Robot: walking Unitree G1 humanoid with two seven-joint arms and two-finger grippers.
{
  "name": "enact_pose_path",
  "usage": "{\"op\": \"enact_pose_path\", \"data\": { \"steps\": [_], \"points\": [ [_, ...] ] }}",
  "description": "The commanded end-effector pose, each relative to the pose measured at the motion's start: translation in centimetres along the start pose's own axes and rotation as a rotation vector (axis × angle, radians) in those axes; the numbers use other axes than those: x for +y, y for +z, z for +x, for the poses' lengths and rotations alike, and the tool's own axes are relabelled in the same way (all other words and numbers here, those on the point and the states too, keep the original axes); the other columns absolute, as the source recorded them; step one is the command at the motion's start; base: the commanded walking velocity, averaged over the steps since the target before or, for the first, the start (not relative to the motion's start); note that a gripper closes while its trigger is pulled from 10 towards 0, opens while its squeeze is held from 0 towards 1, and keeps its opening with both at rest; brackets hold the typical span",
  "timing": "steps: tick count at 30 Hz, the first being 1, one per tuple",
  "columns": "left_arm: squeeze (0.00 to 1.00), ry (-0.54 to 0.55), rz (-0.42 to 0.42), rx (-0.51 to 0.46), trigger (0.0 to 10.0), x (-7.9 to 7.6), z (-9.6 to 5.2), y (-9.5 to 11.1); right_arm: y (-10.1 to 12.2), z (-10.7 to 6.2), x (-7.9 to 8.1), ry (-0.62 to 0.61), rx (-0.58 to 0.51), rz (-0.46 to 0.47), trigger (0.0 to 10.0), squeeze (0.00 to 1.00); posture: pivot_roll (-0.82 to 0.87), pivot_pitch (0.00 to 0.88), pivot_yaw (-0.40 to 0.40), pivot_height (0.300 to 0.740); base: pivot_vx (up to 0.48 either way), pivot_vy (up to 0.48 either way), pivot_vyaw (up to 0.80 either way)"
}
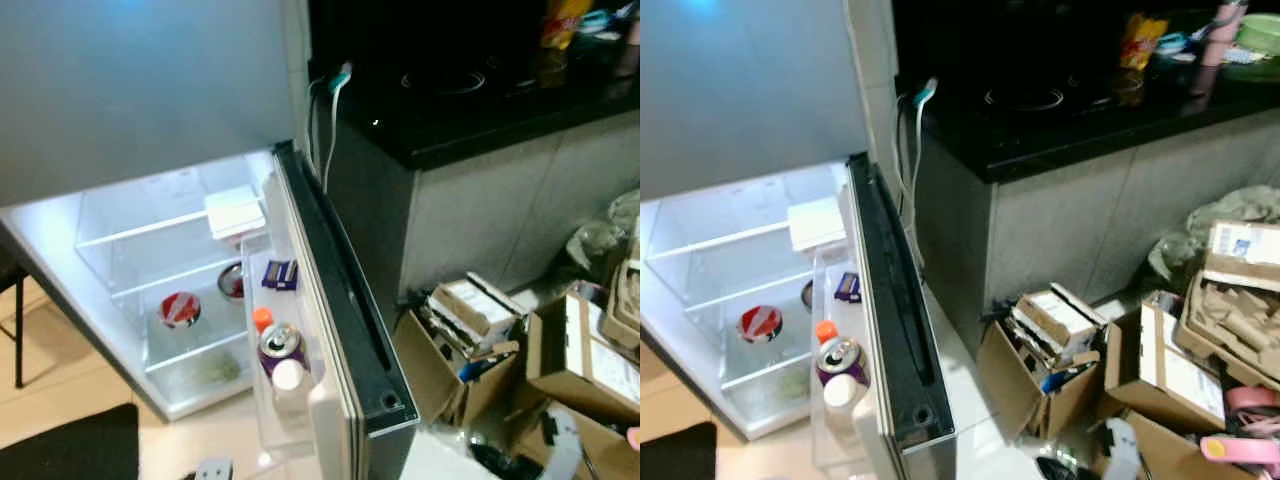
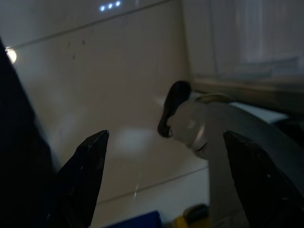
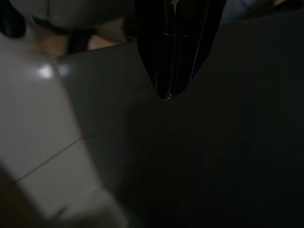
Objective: Restocking fridge
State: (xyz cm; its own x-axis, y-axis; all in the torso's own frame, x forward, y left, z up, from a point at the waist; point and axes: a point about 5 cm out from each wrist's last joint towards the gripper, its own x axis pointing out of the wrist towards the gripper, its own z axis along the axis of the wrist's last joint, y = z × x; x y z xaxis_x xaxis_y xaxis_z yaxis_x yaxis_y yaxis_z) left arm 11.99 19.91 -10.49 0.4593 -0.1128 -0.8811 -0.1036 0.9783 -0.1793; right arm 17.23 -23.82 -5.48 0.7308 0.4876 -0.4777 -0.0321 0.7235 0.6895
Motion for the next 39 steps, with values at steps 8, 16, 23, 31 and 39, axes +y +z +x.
{"op": "enact_pose_path", "data": {
  "steps": [8,16,23,31,39],
  "points": [
    [0.0,0.005,0.012,0.019,10.0,0.1,-0.1,-0.4,1.2,0.3,0.0,-0.028,-0.034,-0.026,10.0,0.0,-0.09,0.0,0.02,0.74,0.0,0.0,0.65],
    [0.0,0.005,0.014,0.02,10.0,0.1,-0.1,-0.5,1.5,0.3,0.0,-0.026,-0.043,-0.035,10.0,0.0,-0.09,0.0,0.02,0.74,0.0,0.0,0.64],
    [0.0,0.002,0.014,0.02,10.0,0.2,-0.1,-0.4,1.4,0.2,0.0,-0.017,-0.043,-0.031,10.0,0.0,-0.09,0.0,0.021,0.74,0.0,0.0,0.63],
    [0.0,0.001,0.013,0.021,10.0,0.2,-0.1,-0.4,1.7,0.4,0.2,0.01,-0.05,-0.037,10.0,0.0,-0.09,0.0,0.019,0.74,0.0,0.0,0.63],
    [0.0,-0.001,0.012,0.022,10.0,0.2,-0.1,-0.4,2.2,1.3,1.2,0.078,-0.045,-0.08,10.0,0.0,-0.1,0.0,0.017,0.74,0.0,0.0,0.63]
  ]
}}
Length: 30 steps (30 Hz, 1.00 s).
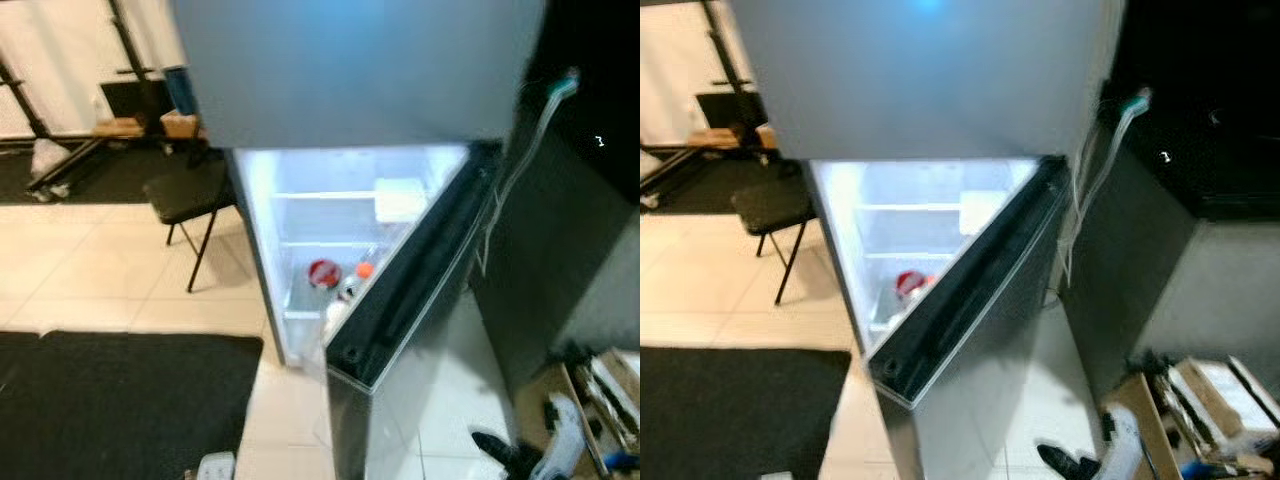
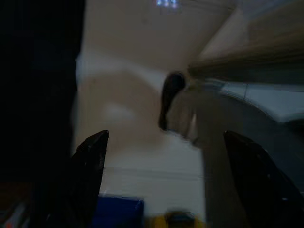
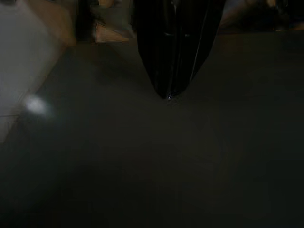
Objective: Restocking fridge
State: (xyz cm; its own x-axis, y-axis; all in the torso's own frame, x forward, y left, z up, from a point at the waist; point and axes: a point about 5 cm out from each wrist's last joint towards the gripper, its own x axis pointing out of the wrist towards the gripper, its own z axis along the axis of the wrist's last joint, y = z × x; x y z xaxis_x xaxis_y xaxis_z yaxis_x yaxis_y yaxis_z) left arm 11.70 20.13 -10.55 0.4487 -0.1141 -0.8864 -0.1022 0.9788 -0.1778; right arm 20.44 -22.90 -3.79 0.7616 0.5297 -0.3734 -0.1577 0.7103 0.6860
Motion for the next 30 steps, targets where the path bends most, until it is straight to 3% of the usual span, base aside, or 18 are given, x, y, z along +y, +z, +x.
{"op": "enact_pose_path", "data": {
  "steps": [1,11,30],
  "points": [
    [0.0,-0.003,0.009,0.01,10.0,-0.1,0.0,-0.2,-0.4,-0.5,-0.3,-0.017,0.018,-0.011,10.0,0.0,-0.1,0.0,0.016,0.74,0.0,0.0,0.63],
    [0.0,-0.001,0.01,0.009,10.0,0.0,0.0,-0.2,0.7,0.8,0.7,0.049,0.017,-0.077,10.0,0.0,-0.09,0.0,0.018,0.74,0.0,0.0,0.63],
    [0.0,0.002,0.008,0.006,10.0,-0.2,0.0,-0.2,4.4,4.7,4.7,0.259,-0.056,-0.237,10.0,0.0,-0.08,0.0,0.013,0.74,0.0,0.0,0.63]
  ]
}}
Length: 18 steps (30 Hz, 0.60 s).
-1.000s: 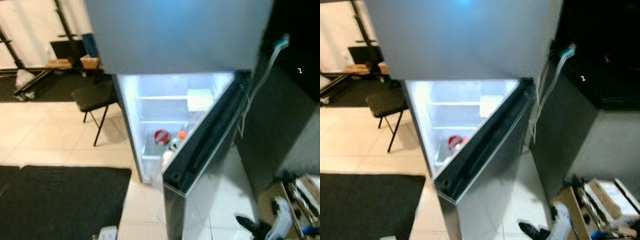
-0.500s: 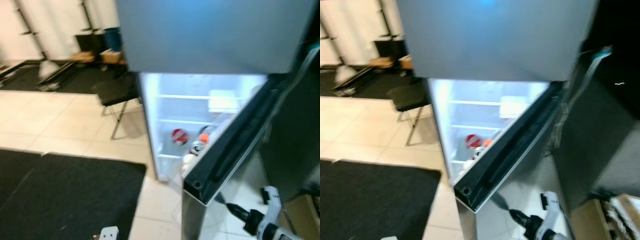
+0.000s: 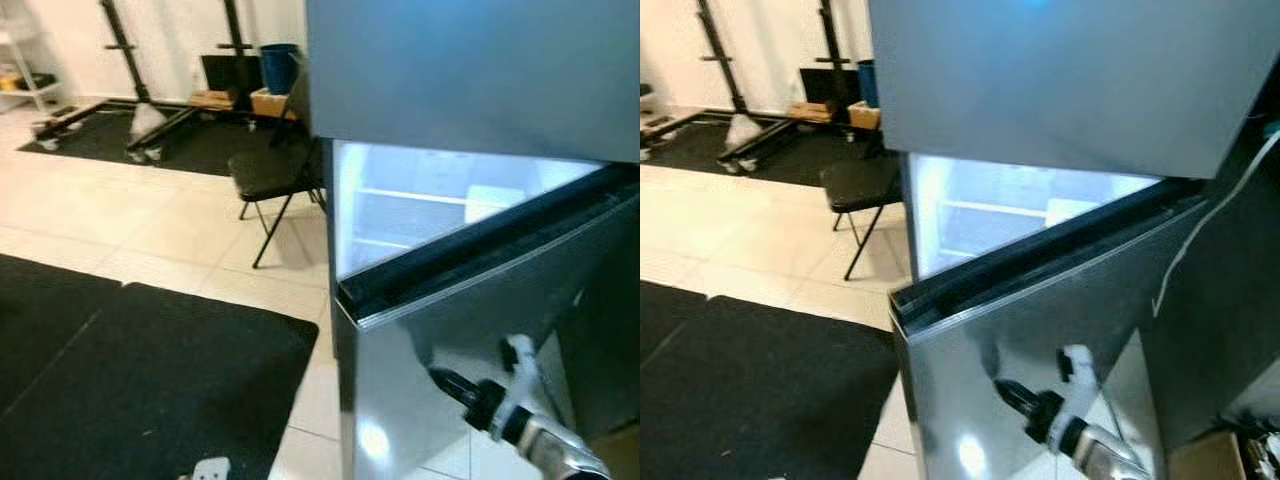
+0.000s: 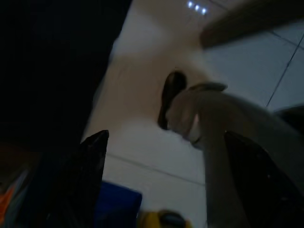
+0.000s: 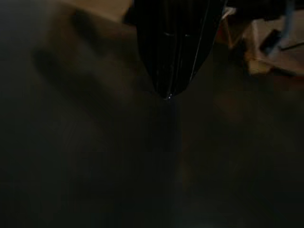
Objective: Restocking fridge
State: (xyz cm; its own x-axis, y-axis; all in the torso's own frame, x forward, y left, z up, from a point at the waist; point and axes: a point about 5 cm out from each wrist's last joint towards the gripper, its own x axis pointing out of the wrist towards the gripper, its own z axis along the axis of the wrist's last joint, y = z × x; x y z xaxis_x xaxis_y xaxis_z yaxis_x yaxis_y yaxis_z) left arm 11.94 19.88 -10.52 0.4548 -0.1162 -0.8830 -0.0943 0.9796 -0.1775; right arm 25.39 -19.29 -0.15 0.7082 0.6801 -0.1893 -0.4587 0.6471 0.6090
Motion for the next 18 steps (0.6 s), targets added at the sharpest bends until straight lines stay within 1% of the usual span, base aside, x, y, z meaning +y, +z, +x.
{"op": "enact_pose_path", "data": {
  "steps": [1,2,3,5,6,9,11,12,13,14,15,17,18],
  "points": [
    [0.0,0.005,0.0,0.013,10.0,0.1,-0.1,-0.4,1.1,0.8,0.4,0.023,-0.026,-0.045,10.0,0.0,-0.08,0.0,0.013,0.74,0.0,0.0,0.63],
    [0.0,0.005,0.0,0.013,10.0,0.1,-0.1,-0.4,1.1,0.8,0.4,0.023,-0.026,-0.045,10.0,0.0,-0.08,0.0,0.013,0.74,0.0,0.0,0.63],
    [0.0,0.004,0.0,0.014,10.0,0.1,-0.1,-0.4,1.7,1.3,0.7,0.032,-0.044,-0.066,10.0,0.0,-0.08,0.0,0.012,0.74,0.0,0.0,0.63],
    [0.0,0.003,0.0,0.014,10.0,0.0,-0.1,-0.4,3.4,2.8,1.5,0.054,-0.074,-0.149,10.0,0.0,-0.08,0.0,0.011,0.74,0.0,0.0,0.63],
    [0.0,0.003,0.0,0.014,10.0,0.0,-0.1,-0.4,3.4,2.8,1.5,0.054,-0.074,-0.149,10.0,0.0,-0.08,0.0,0.011,0.74,0.0,0.0,0.63],
    [0.0,0.002,0.0,0.013,10.0,0.0,-0.1,-0.5,5.5,4.4,2.3,0.041,-0.105,-0.247,10.0,0.0,-0.08,0.0,0.008,0.74,0.0,0.0,0.63],
    [0.0,0.002,0.001,0.012,10.0,-0.1,-0.1,-0.5,6.5,5.2,2.7,0.034,-0.119,-0.29,10.0,0.0,-0.08,0.0,0.004,0.74,0.0,0.0,0.62],
    [0.0,0.002,0.001,0.012,10.0,-0.1,-0.1,-0.5,6.5,5.2,2.7,0.034,-0.119,-0.29,10.0,0.0,-0.08,0.0,0.004,0.74,0.0,0.0,0.62],
    [0.0,0.002,0.002,0.011,10.0,-0.1,-0.1,-0.5,7.0,5.5,2.9,0.021,-0.122,-0.314,10.0,0.0,-0.08,0.0,0.003,0.74,0.0,0.0,0.61],
    [0.0,0.001,0.005,0.009,10.0,-0.1,0.0,-0.5,7.9,6.1,2.9,-0.037,-0.137,-0.346,10.0,0.0,-0.07,0.0,-0.001,0.74,0.0,0.0,0.61],
    [0.0,0.001,0.005,0.009,10.0,-0.1,0.0,-0.5,7.9,6.1,2.9,-0.037,-0.137,-0.346,10.0,0.0,-0.07,0.0,-0.001,0.74,0.0,0.0,0.61],
    [0.0,0.001,0.003,0.002,10.0,-0.1,0.0,-0.5,9.3,6.9,3.0,-0.121,-0.172,-0.38,10.0,0.0,-0.07,0.0,-0.001,0.74,0.0,0.0,0.6],
    [0.0,0.001,0.003,0.002,10.0,-0.1,0.0,-0.5,9.3,6.9,3.0,-0.121,-0.172,-0.38,10.0,0.0,-0.07,0.0,-0.001,0.74,0.0,0.0,0.6]
  ]
}}
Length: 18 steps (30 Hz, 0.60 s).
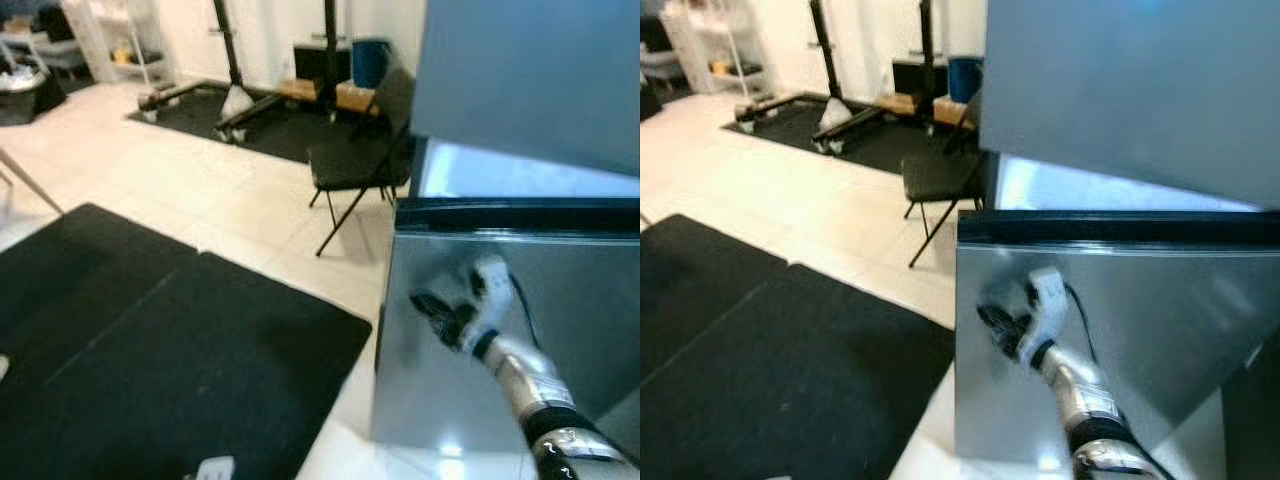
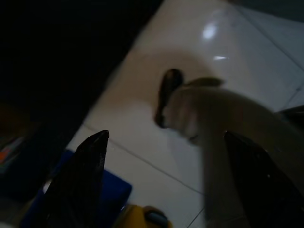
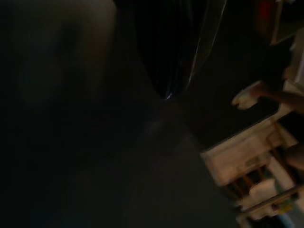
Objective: Restocking fridge
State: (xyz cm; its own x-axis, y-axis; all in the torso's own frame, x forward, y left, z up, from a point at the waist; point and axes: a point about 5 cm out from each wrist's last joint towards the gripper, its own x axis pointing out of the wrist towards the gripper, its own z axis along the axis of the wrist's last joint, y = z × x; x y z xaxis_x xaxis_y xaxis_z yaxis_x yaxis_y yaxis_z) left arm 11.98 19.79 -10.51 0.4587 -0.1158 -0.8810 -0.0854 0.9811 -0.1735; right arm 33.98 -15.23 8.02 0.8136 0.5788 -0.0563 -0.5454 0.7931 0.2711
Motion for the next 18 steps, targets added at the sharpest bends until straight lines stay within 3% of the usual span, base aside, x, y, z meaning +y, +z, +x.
{"op": "enact_pose_path", "data": {
  "steps": [1,4,7,10,12,17,18],
  "points": [
    [0.0,0.0,-0.005,0.003,10.0,-0.1,-0.1,-0.5,0.0,-0.2,-1.0,-0.114,0.014,-0.023,10.0,0.0,-0.07,0.0,-0.003,0.74,0.0,0.0,0.58],
    [0.0,-0.001,-0.008,-0.007,10.0,-0.2,0.0,-0.4,0.2,-0.8,-2.7,-0.38,0.047,-0.124,10.0,0.0,-0.07,0.0,-0.003,0.74,0.0,0.0,0.6],
    [0.0,-0.002,-0.012,-0.011,10.0,-0.3,0.0,-0.4,-0.9,-1.9,-3.5,-0.474,0.083,-0.115,10.0,0.0,-0.06,0.0,-0.007,0.74,0.0,0.0,0.2],
    [0.0,-0.003,-0.013,-0.014,10.0,-0.4,0.0,-0.4,-4.7,-5.7,-4.9,-0.618,0.215,-0.054,10.0,0.0,-0.06,0.0,-0.005,0.74,0.0,0.0,0.0],
    [0.0,0.0,-0.013,-0.017,10.0,-0.4,0.0,-0.3,-6.9,-8.0,-5.1,-0.658,0.292,-0.031,10.0,0.0,-0.06,0.0,-0.004,0.74,0.0,0.0,0.0],
    [0.0,0.007,-0.018,-0.024,10.0,-0.4,0.0,-0.3,-8.5,-10.0,-5.3,-0.687,0.359,-0.014,10.0,0.0,-0.06,0.0,-0.005,0.74,0.0,0.0,0.0],
    [0.0,0.009,-0.024,-0.028,10.0,-0.3,0.0,-0.2,-9.6,-11.4,-5.4,-0.712,0.415,-0.014,10.0,0.0,-0.07,0.0,-0.002,0.74,0.0,0.0,0.0]
  ]
}}
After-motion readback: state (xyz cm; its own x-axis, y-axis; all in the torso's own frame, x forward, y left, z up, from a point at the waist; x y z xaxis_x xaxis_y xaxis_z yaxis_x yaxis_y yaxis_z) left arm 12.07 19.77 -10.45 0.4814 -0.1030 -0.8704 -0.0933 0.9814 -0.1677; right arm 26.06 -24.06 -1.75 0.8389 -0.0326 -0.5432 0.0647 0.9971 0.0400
